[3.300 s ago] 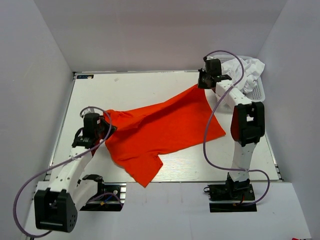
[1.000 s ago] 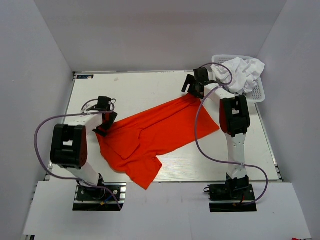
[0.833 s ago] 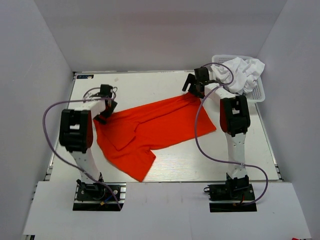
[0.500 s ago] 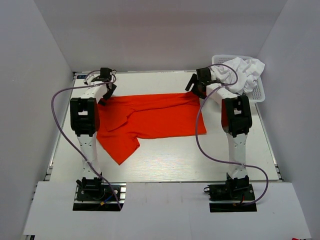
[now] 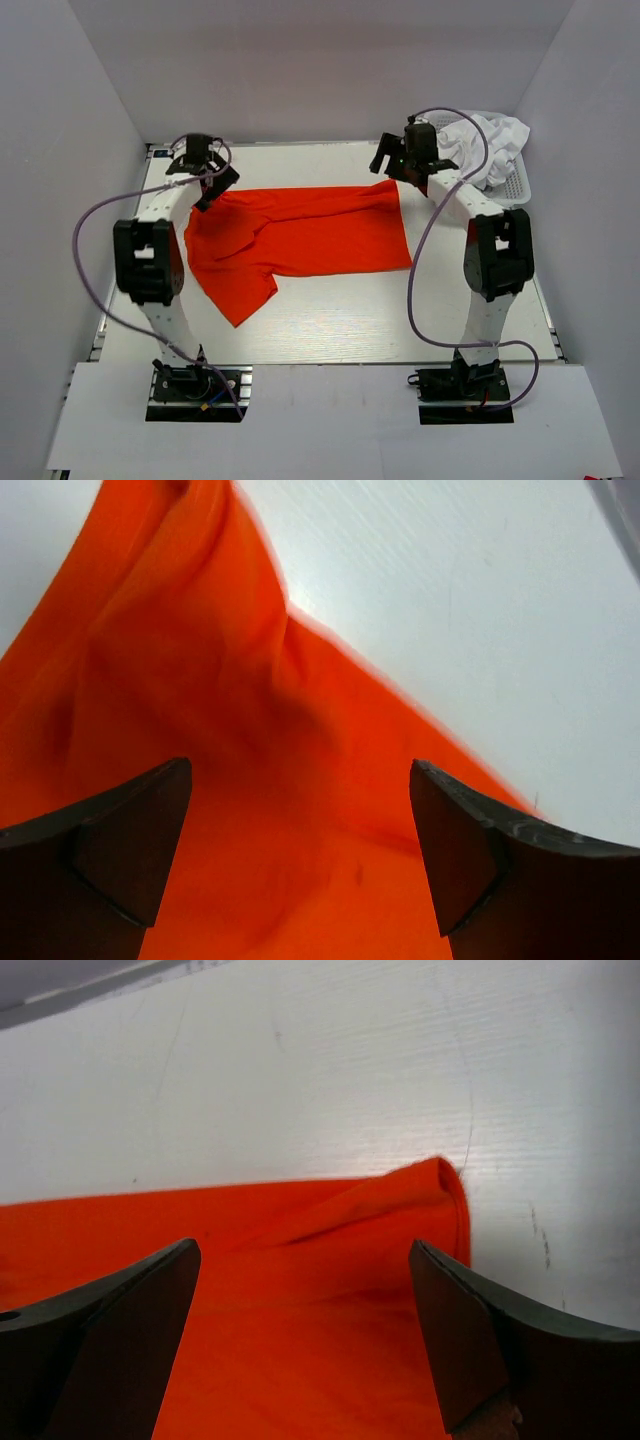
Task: Fold and stack the t-shirts
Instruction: Fold the flattened tshirt in 1/3 of the way, then grap the side of the flattened tshirt closest away from the robot with both arms
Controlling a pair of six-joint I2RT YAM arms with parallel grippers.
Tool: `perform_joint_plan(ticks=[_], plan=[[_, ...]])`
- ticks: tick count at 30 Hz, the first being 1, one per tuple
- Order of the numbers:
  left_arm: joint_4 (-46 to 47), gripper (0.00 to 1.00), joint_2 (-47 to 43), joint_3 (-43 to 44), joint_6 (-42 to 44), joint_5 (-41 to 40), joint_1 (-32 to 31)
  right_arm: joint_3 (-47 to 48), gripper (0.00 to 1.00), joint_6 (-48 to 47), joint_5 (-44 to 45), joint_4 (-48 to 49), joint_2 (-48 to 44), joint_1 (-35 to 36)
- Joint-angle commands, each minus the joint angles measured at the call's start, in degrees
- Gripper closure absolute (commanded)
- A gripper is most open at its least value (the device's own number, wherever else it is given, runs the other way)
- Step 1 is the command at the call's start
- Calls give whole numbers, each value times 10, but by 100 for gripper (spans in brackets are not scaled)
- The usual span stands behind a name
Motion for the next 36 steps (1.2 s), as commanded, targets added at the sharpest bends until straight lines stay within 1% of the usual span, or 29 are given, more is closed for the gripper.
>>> perform_joint_plan(ticks=[1,2,3,4,5,6,7,8,9,10,13,14,16,17,18,19,21,24,25,26,27,28,30,31,33,34,36], plan=[[6,0,-166,-109,26,32,-4,-63,9,-22,-25,44,-58,16],[0,0,-195,-141,17,38,-9,-91,9,-20,-25,47,-76,23],[5,0,-224,-214,17,48,-9,-104,9,-7,-15,50,-84,27],[6,0,-278,-249,17,73,-15,-145,9,-13,-7,51,-99,31],[0,0,-302,-281,17,92,-15,-159,9,-1,0,50,-120,34],[-25,0,-325,-339,10,111,-21,-204,9,4,15,51,-128,38],[-42,0,-349,-364,5,119,-30,-219,9,11,22,58,-156,38],[-56,0,-372,-389,5,130,-36,-233,9,16,29,59,-163,38],[-73,0,-424,-435,-8,136,-48,-248,9,32,34,61,-170,35],[-101,0,-451,-458,-8,147,-54,-274,9,40,36,51,-182,35],[-135,0,-532,-529,-14,183,-67,-288,9,50,37,38,-196,31],[-143,0,-540,-550,-14,192,-74,-291,9,49,38,39,-200,31],[-159,0,-540,-564,-14,198,-81,-291,9,55,38,32,-201,27],[-176,0,-528,-575,-19,198,-87,-294,9,57,36,31,-206,26],[-176,0,-522,-582,-19,178,-87,-295,9,58,33,30,-208,25],[-176,0,-516,-587,-26,178,-94,-298,9,59,17,33,-209,23],[-151,4,-509,-594,-33,178,-94,-310,9,60,6,42,-213,20],[-132,12,-496,-594,-52,147,-100,-311,9,64,-1,42,-216,14],[-126,18,-486,-594,-52,142,-100,-308,9,64,-1,30,-217,12],[-126,21,-479,-594,-52,134,-100,-309,9,63,0,25,-219,10],[-121,27,-473,-594,-52,134,-100,-309,9,66,3,21,-224,9],[-115,42,-458,-594,-52,134,-100,-312,9,69,5,20,-230,8],[-115,56,-443,-594,-52,128,-100,-323,9,73,15,10,-242,6],[-115,73,-435,-594,-52,120,-100,-326,9,76,19,7,-246,5],[-115,85,-417,-594,-52,105,-100,-336,9,79,21,-11,-259,1],[-115,100,-417,-594,-52,105,-100,-339,9,79,21,-18,-262,1],[-124,100,-404,-586,-46,99,-100,-351,9,79,28,-44,-270,-2]])
